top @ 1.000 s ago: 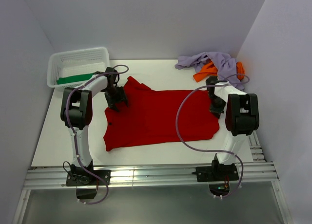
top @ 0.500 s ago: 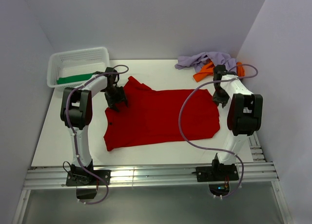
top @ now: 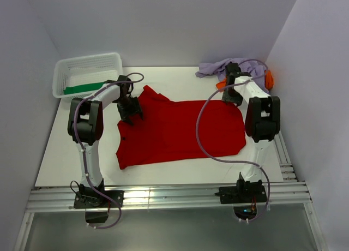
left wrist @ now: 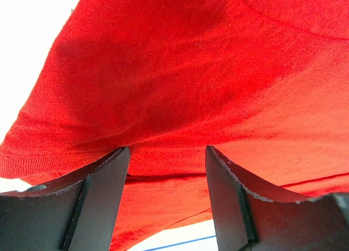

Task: Roll the t-shirts
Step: Fold the tshirt

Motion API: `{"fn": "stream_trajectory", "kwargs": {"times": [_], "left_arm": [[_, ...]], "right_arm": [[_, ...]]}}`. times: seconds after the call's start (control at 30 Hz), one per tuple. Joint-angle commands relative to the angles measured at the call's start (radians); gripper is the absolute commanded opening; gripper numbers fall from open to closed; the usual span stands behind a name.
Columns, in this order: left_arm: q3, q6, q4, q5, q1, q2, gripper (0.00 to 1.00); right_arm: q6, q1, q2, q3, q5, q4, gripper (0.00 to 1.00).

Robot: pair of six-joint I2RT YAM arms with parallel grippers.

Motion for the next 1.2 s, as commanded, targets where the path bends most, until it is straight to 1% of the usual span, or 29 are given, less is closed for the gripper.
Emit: {"fn": "stream_trajectory", "kwargs": {"times": [0.0, 0.17, 0.2, 0.27, 0.33, 0.43, 0.73, 0.8, 0.83, 0.87, 0.97, 1.17], "left_arm": [[-0.09, 0.033, 0.256, -0.083, 0.005, 0.199, 0.65], [-0.09, 0.032, 0.254, -0.083, 0.005, 0.201, 0.65], [-0.088, 0.03, 0.252, -0.082, 0.005, 0.202, 0.65], [-0.087, 0.03, 0.254, -0.083, 0.005, 0.202, 0.65], [-0.087, 0.029, 0.251, -0.085, 0.005, 0.204, 0.65], [-0.085, 0.027, 0.249, -0.083, 0.005, 0.205, 0.65], [-0.082, 0.018, 0.249, -0.074, 0.005, 0.207, 0.65], [-0.082, 0.018, 0.252, -0.075, 0.005, 0.205, 0.65], [-0.082, 0.018, 0.251, -0.075, 0.005, 0.207, 0.65], [-0.082, 0.018, 0.249, -0.075, 0.005, 0.207, 0.65], [-0.08, 0.016, 0.249, -0.074, 0.005, 0.207, 0.65], [-0.081, 0.018, 0.249, -0.072, 0.005, 0.207, 0.65]], "right_arm": [[-0.097, 0.042, 0.042, 0.078, 0.027, 0.06, 0.59], [-0.134, 0.073, 0.094, 0.159, 0.079, 0.076, 0.57], [-0.135, 0.074, 0.117, 0.174, 0.123, 0.071, 0.57], [-0.134, 0.077, 0.158, 0.231, 0.153, 0.039, 0.56], [-0.128, 0.076, 0.175, 0.254, 0.188, 0.037, 0.54], [-0.128, 0.077, 0.204, 0.268, 0.19, 0.029, 0.53], [-0.137, 0.081, 0.203, 0.219, 0.173, 0.043, 0.5], [-0.137, 0.081, 0.206, 0.214, 0.183, 0.043, 0.48], [-0.138, 0.081, 0.208, 0.214, 0.187, 0.043, 0.45], [-0.138, 0.081, 0.208, 0.214, 0.188, 0.042, 0.45], [-0.141, 0.08, 0.202, 0.202, 0.187, 0.04, 0.44], [-0.146, 0.081, 0.194, 0.17, 0.167, 0.049, 0.47]]}}
